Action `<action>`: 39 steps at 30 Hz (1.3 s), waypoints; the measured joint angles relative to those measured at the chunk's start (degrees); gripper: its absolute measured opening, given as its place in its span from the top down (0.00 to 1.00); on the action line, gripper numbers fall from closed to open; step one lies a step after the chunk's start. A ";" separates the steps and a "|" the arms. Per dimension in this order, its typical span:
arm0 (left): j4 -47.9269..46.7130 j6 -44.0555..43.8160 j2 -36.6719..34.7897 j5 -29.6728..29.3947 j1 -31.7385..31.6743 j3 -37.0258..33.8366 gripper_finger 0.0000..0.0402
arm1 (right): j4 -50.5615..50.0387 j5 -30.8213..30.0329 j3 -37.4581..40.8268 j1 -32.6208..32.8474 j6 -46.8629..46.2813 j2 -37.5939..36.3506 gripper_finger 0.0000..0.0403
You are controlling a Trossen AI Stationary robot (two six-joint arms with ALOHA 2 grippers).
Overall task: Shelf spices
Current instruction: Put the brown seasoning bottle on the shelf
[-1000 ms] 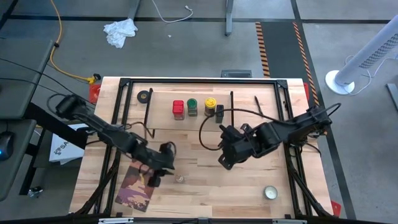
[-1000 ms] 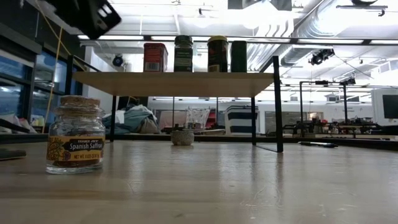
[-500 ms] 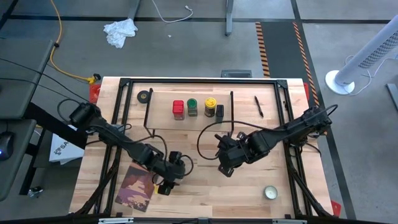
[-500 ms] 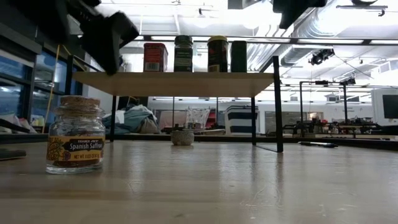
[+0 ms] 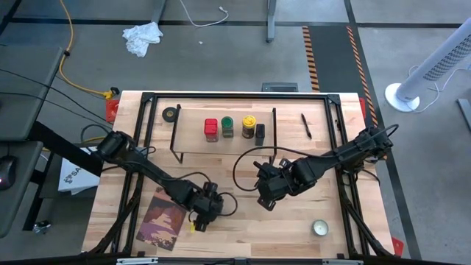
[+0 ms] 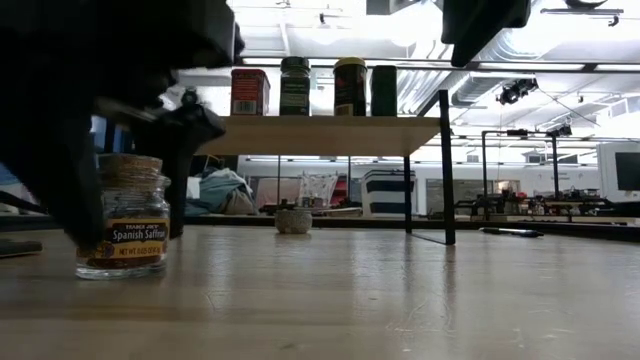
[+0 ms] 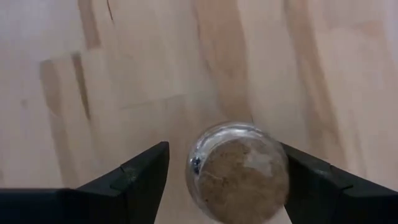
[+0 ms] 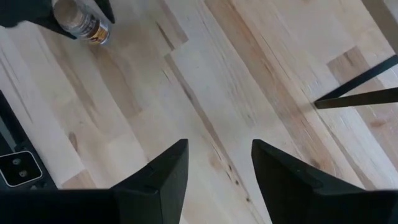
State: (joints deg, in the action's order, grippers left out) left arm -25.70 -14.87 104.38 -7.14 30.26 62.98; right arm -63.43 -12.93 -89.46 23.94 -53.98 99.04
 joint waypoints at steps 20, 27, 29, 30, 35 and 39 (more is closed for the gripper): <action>-9.57 -11.82 -24.94 -10.87 0.78 0.13 0.56 | -0.12 0.20 0.01 -0.02 0.02 0.00 0.57; -34.78 -23.33 -42.53 -27.29 -7.89 0.19 0.56 | -0.12 -0.47 0.01 -0.54 -0.03 0.00 0.57; -38.89 -22.83 -44.39 -27.14 -12.86 0.17 0.56 | -0.09 -0.57 0.01 -0.91 -0.02 0.00 0.57; -39.63 -21.61 -44.83 -26.90 -15.45 0.17 0.56 | -0.09 -0.55 0.01 -1.12 -0.02 0.00 0.57; -33.96 -5.50 -44.66 -23.37 -24.68 0.11 0.56 | -0.09 -0.71 0.01 -2.56 0.00 0.00 0.57; -32.08 7.36 -42.63 -16.20 -30.92 0.11 0.56 | -0.05 -0.76 0.01 -3.46 0.00 0.00 0.57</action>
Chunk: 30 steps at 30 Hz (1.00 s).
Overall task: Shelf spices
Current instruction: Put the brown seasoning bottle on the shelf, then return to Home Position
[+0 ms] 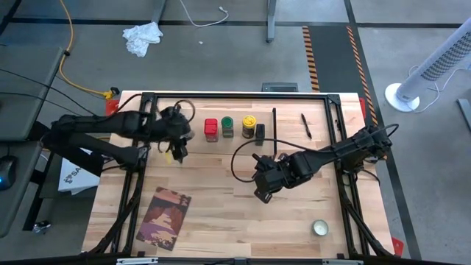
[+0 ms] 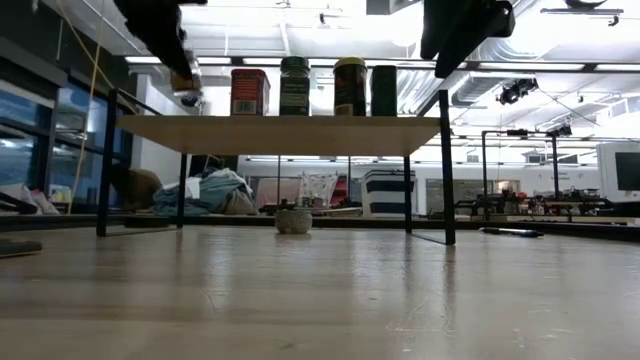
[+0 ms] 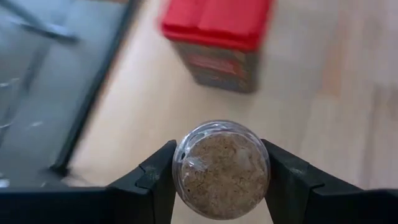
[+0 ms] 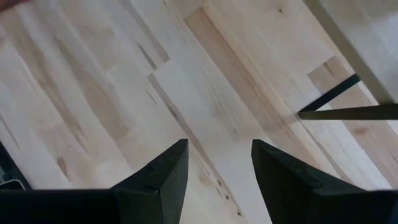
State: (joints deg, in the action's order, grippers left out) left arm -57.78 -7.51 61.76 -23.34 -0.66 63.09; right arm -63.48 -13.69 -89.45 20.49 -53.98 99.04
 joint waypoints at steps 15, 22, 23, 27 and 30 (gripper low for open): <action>2.43 19.91 8.80 16.65 -12.39 0.02 0.52 | 0.09 -0.02 0.00 -0.26 -0.17 0.00 0.57; 0.82 18.34 8.09 14.39 -13.10 0.87 0.45 | 0.00 -0.02 0.00 -0.21 0.00 0.00 0.57; 0.46 18.19 8.05 14.34 -13.10 1.58 0.44 | -0.08 -0.02 0.00 -0.21 0.04 0.00 0.57; -0.66 18.21 8.07 14.24 -13.10 4.48 0.40 | -0.04 0.00 0.00 -0.50 1.89 0.00 0.57; -3.26 18.19 8.05 13.75 -13.08 7.28 0.38 | -0.22 -0.05 0.00 -0.64 3.23 0.00 0.57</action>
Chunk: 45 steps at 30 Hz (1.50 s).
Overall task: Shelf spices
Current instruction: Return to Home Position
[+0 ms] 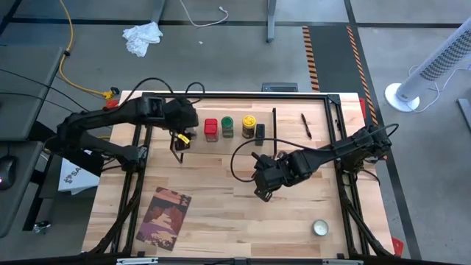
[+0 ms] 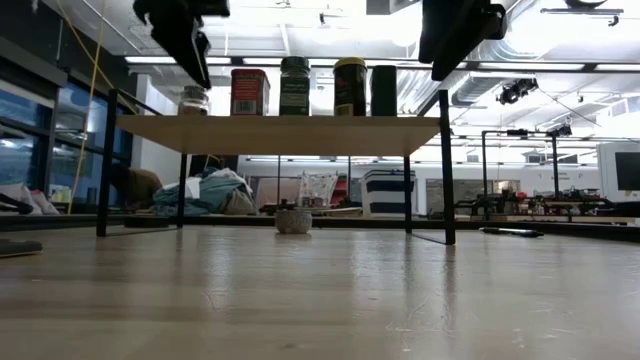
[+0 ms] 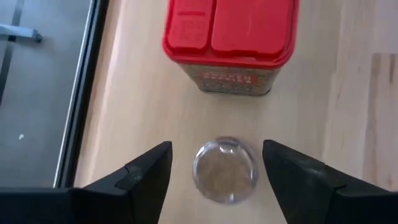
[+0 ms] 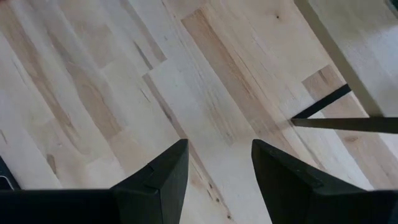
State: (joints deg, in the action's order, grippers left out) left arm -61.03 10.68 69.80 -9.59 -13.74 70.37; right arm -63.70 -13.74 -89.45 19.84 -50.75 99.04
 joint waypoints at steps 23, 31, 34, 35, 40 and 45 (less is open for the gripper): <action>28.10 -38.46 -32.29 -16.24 25.58 -14.17 0.51 | 14.25 -0.45 -0.04 -5.28 6.34 -5.69 0.57; 33.41 -35.99 -44.12 -11.60 34.98 -25.92 0.85 | 28.00 -4.65 -0.13 -9.57 4.25 -8.71 0.57; 35.97 -32.78 -49.99 -10.97 36.23 -29.68 0.97 | 29.43 -4.31 -0.15 -10.63 4.26 -8.85 0.57; 36.60 -31.72 -51.90 -11.08 36.37 -30.78 0.97 | 29.65 -4.20 -0.15 -10.96 4.38 -8.85 0.57; 39.62 -28.28 -60.20 -13.06 36.30 -37.15 0.99 | 30.40 -4.07 -0.15 -12.36 3.04 -8.85 0.57; 44.02 -28.30 -64.68 -13.07 36.30 -45.17 1.00 | 30.63 -4.48 -0.15 -14.04 1.27 -8.85 0.57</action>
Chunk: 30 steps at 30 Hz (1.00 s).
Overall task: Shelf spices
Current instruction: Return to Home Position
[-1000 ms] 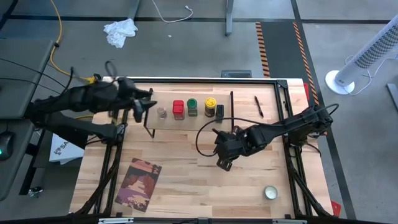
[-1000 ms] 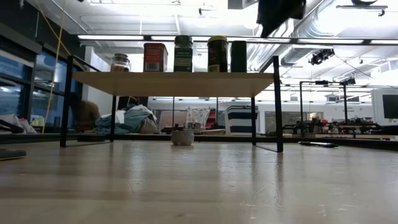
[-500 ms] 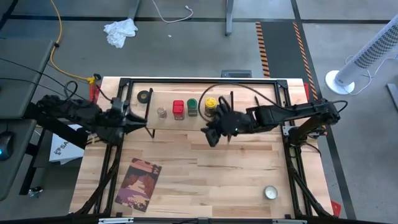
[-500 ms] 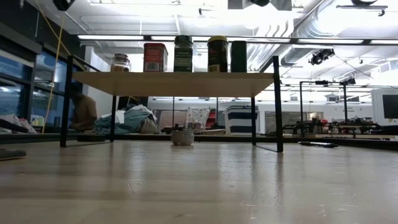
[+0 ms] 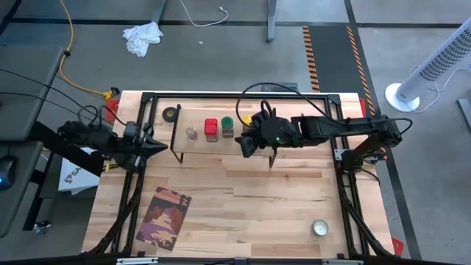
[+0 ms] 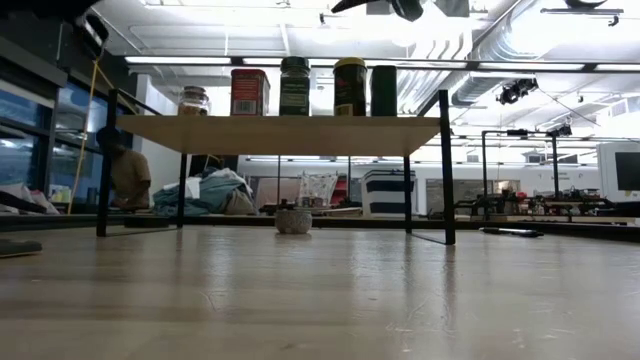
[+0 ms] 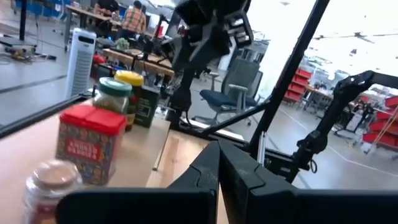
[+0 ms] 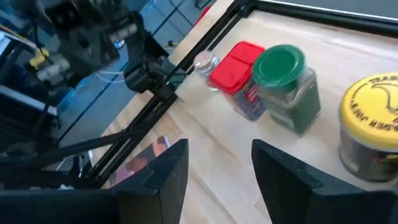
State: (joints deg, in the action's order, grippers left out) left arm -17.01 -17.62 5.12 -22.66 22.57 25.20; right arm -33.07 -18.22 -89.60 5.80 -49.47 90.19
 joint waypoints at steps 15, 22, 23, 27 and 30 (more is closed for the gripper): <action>20.70 -7.88 -2.66 -0.72 -0.04 -21.16 1.00 | -5.20 -3.32 0.02 0.29 5.66 -7.29 0.57; 24.94 -7.00 -2.02 -5.10 -1.55 -24.58 1.00 | -13.80 -6.34 0.02 2.88 6.47 -13.62 0.57; 24.76 -6.30 -1.78 -5.10 -2.29 -24.58 1.00 | -14.89 -6.91 0.02 3.35 6.51 -14.21 0.57; 24.86 -3.98 -0.56 -3.86 -6.23 -24.58 1.00 | -18.32 -8.65 0.02 4.55 7.52 -16.22 0.57; 25.13 -2.80 0.44 -0.05 -10.03 -24.58 1.00 | -19.51 -8.48 0.02 4.48 7.54 -17.12 0.57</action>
State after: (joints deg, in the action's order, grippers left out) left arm 8.12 -20.42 5.56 -22.71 12.54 0.62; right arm -52.58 -26.69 -89.58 10.28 -41.94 73.07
